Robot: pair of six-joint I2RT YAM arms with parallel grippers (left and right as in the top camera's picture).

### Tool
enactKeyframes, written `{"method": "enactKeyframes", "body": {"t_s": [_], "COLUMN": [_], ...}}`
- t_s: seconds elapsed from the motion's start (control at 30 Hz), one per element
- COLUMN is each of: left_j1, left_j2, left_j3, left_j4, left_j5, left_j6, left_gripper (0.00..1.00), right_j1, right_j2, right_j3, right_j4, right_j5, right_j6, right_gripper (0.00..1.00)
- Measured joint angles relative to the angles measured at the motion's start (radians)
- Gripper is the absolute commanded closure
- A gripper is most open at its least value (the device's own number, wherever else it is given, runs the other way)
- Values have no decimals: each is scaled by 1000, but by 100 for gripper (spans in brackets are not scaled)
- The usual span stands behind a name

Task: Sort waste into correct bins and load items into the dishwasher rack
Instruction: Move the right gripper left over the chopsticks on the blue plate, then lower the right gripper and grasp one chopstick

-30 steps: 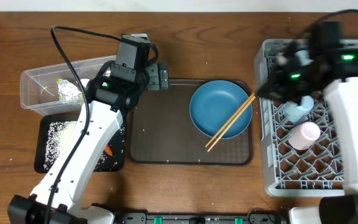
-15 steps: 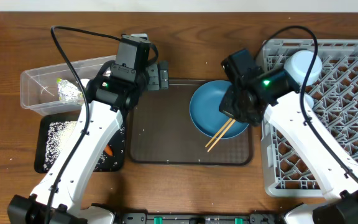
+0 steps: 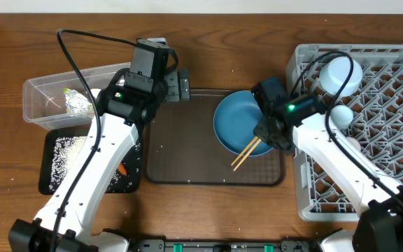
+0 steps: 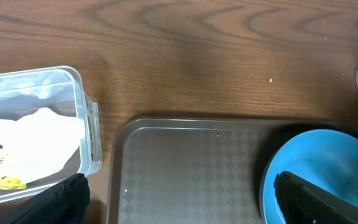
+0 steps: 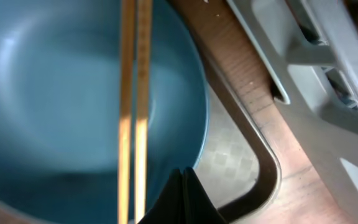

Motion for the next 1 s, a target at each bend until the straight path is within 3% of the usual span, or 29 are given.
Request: {"method": "enactKeyframes", "body": {"t_s": [0.37, 0.67, 1.0], "left_j1": [0, 0, 0], "left_j2": [0, 0, 0], "left_j3": [0, 0, 0], "left_j4": [0, 0, 0], "left_j5": [0, 0, 0], "left_j6": [0, 0, 0], "left_gripper": [2, 2, 2], "right_j1": [0, 0, 0], "right_j2": [0, 0, 0], "right_j3": [-153, -191, -197], "right_j4": [241, 288, 388], "right_j5": [16, 59, 81], "right_j6": [8, 8, -50], "right_gripper": [98, 98, 82]}}
